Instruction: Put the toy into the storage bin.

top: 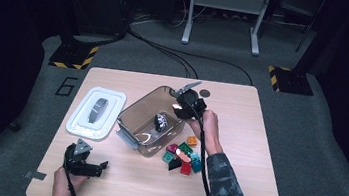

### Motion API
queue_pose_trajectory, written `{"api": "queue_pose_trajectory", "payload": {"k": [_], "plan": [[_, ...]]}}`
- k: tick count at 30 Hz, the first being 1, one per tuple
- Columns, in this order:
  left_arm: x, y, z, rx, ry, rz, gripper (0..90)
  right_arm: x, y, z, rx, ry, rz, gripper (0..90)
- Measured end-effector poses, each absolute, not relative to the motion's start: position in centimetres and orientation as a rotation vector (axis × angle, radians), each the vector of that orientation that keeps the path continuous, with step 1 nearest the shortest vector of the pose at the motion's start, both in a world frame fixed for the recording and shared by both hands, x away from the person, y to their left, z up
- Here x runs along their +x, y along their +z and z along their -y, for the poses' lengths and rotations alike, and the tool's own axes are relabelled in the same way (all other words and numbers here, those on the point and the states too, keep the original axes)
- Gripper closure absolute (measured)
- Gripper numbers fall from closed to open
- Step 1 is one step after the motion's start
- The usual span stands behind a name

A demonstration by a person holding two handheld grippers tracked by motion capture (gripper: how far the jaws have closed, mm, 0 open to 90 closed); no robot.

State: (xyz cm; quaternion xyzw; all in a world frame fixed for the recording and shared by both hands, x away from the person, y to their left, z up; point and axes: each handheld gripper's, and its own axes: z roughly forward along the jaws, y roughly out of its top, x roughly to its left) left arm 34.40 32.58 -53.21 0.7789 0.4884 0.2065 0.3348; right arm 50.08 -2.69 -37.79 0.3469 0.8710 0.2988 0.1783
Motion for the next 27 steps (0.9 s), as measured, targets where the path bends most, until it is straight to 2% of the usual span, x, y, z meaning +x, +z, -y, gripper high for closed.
{"api": "queue_pose_trajectory", "payload": {"k": [9, 14, 18, 22, 27], "plan": [[34.4, -53.2, -32.6, 2.031, 0.540, -1.278, 0.9, 50.1, -38.1, 2.7, 0.977, 0.823, -2.474, 65.3], [34.4, -53.2, -32.6, 2.031, 0.541, -1.279, 0.9, 50.1, -38.5, 2.7, 0.988, 0.785, -2.475, 59.9], [34.4, -53.2, -32.6, 2.030, 0.539, -1.281, 0.9, 49.8, -38.4, 3.0, 0.990, 0.790, -2.478, 50.7], [34.4, -53.2, -32.6, 2.031, 0.541, -1.279, 0.9, 48.9, -38.1, 3.5, 1.022, 0.859, -2.445, 35.8], [34.4, -53.2, -32.6, 2.031, 0.541, -1.280, 0.9, 47.3, -37.4, 5.0, 1.069, 0.947, -2.389, 22.7]]}}
